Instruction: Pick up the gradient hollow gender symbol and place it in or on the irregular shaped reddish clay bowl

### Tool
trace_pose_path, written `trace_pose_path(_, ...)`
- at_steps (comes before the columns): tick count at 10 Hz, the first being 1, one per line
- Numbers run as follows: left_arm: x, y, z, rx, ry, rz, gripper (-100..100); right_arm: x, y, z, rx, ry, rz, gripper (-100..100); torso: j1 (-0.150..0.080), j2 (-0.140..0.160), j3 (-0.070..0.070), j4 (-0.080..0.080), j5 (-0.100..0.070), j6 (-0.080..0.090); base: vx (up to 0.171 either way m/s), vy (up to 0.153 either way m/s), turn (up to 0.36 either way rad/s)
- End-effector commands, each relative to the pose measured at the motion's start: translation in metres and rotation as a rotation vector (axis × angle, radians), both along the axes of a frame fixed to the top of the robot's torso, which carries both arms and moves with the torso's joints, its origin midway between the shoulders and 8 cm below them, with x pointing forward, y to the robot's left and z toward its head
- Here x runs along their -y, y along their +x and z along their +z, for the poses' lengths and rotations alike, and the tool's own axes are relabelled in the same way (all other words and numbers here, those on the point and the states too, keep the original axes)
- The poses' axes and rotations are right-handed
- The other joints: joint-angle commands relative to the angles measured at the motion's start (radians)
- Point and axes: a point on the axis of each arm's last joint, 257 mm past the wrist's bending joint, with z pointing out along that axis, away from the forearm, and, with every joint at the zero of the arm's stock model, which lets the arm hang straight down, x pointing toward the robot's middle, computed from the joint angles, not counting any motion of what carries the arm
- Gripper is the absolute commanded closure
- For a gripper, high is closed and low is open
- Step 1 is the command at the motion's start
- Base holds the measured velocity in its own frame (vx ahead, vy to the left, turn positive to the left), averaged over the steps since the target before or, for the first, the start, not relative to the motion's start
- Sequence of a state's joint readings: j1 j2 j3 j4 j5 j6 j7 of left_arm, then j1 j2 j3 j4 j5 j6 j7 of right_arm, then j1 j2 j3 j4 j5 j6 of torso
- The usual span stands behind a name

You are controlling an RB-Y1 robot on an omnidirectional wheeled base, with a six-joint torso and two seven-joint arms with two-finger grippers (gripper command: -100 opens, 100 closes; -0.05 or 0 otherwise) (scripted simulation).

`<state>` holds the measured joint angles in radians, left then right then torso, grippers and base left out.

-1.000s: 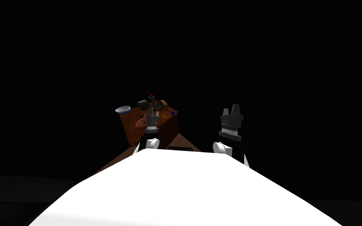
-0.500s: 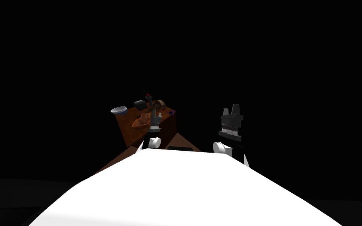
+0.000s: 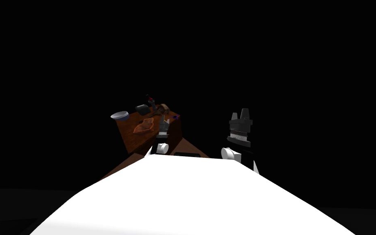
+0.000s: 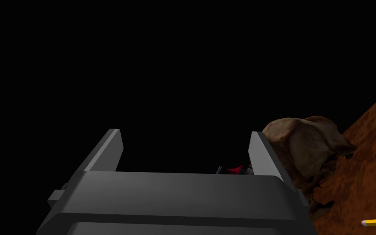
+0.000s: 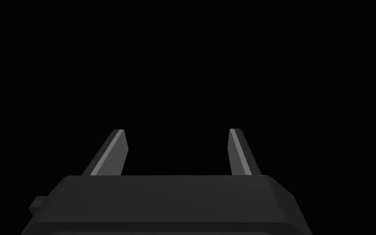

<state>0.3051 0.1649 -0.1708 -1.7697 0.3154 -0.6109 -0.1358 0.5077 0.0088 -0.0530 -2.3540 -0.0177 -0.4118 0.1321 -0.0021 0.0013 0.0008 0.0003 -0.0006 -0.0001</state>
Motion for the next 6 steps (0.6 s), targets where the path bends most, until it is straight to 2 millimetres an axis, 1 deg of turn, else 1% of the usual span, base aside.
trace_pose_path(1, 0.002, 0.005, -0.007, -0.012, -0.006, -0.003, -100, 0.000, 0.000, 0.000, 0.000, 0.000, 0.000, 0, 0.000, 0.000, 0.000, 0.000, 0.000, 0.000, -0.013, -0.031, -0.035)
trace_pose_path(3, 0.006, 0.015, -0.021, -0.027, -0.028, -0.016, -100, 0.000, 0.000, 0.000, 0.000, 0.000, 0.000, 0, 0.000, -0.001, 0.000, 0.000, 0.000, 0.000, -0.005, -0.038, -0.089)
trace_pose_path(4, 0.004, 0.016, -0.030, -0.046, -0.025, -0.013, -100, 0.000, 0.000, 0.000, 0.000, 0.000, 0.000, 0, 0.000, -0.001, -0.001, 0.000, 0.000, 0.000, -0.003, -0.033, -0.022)
trace_pose_path(5, 0.006, 0.021, -0.040, -0.059, -0.035, -0.017, -100, 0.000, 0.000, 0.000, 0.000, 0.000, 0.000, 0, 0.000, -0.001, -0.001, 0.000, 0.000, 0.000, 0.002, -0.033, -0.057)
trace_pose_path(6, 0.005, 0.021, -0.042, -0.063, -0.034, -0.016, -100, 0.000, 0.000, 0.000, 0.000, 0.000, 0.000, 0, 0.000, -0.001, -0.001, 0.000, 0.000, 0.000, 0.004, -0.021, -0.027)
